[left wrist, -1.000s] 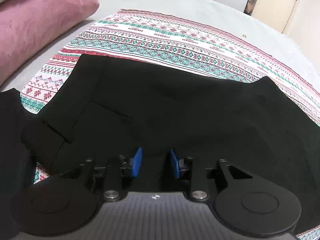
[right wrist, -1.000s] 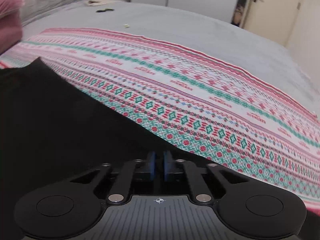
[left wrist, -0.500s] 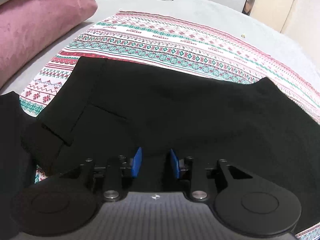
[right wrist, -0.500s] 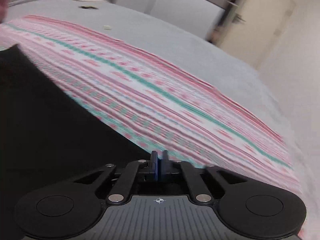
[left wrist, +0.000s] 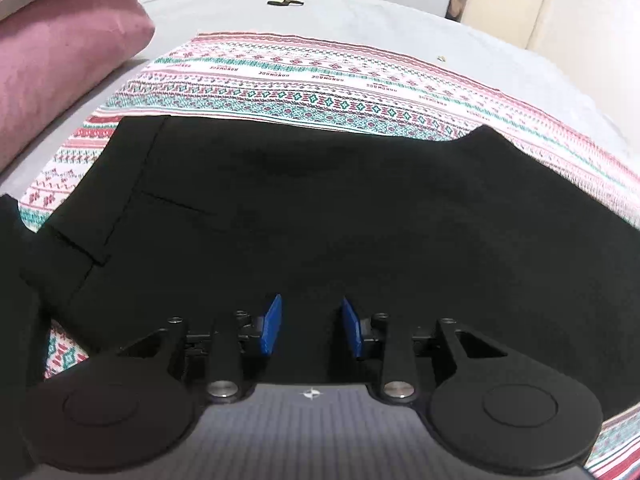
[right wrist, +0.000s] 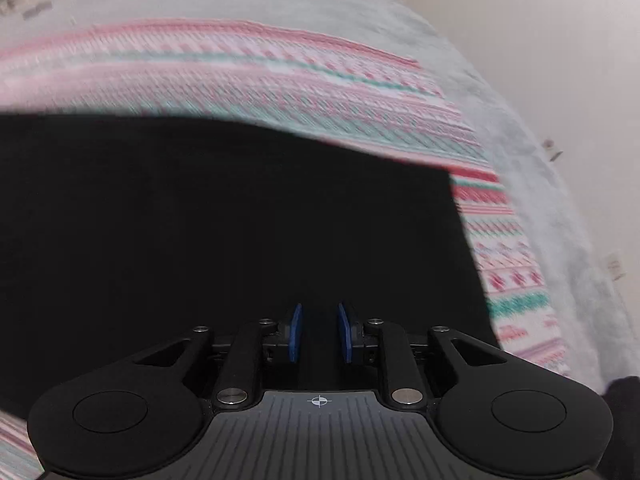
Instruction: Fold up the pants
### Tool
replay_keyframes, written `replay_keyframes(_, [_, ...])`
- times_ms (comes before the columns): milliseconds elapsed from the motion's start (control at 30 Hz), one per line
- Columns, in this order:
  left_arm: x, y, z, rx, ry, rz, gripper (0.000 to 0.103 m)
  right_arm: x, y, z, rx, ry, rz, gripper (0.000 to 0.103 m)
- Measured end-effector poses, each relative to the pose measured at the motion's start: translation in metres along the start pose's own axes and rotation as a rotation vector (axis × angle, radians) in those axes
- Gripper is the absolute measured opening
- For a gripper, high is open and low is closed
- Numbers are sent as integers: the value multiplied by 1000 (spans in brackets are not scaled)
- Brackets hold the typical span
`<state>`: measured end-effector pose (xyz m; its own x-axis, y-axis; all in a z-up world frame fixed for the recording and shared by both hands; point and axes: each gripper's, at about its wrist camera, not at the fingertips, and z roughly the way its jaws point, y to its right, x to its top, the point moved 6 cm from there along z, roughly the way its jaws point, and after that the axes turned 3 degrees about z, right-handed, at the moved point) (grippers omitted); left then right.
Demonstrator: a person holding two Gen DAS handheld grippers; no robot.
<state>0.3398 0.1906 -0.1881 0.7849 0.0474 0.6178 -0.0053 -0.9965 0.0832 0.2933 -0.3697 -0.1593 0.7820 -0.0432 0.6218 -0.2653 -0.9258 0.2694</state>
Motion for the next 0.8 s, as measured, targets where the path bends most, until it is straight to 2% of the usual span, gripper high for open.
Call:
replay_keyframes(33, [-1,-1,-1,3,1,4,67,0,8,4,-17,17,-13,22])
replay_keyframes(100, [-2,-6,-1,5,0,-11,67,3,34,13,-63,30,46,23])
replay_keyframes(167, [-3,-8,-2,2,0,-28,68,0,62,24,-166,29,122,23])
replay_keyframes(233, [-3,-10,-4,8,5,-37,69,-3,79,34,-290,47,119,25])
replay_keyframes(333, [-2,-9,-7,25,16,-32,72,-2,92,23,-264,63,237,27])
replay_keyframes(367, [-2,-8,-8,28,19,-26,72,2,96,11,-249,91,287,33])
replay_keyframes(433, [-3,-5,-10,24,24,-22,72,6,98,-15,-165,174,361,34])
replay_keyframes(467, [-4,-2,-11,16,25,-23,72,6,101,-22,-126,184,389,35])
replay_keyframes(567, [-4,5,-12,-7,22,-13,72,-3,100,-16,-57,130,378,35])
replay_keyframes(667, [-5,10,-11,-3,16,7,72,-21,91,15,-85,15,253,35])
replay_keyframes(733, [-7,11,-9,3,9,15,74,-26,85,19,-96,49,201,28])
replay_keyframes(767, [-8,11,-9,5,7,19,74,-25,87,20,-101,43,211,9])
replay_keyframes(800, [-9,10,-9,7,6,24,74,-24,90,20,-112,33,241,4])
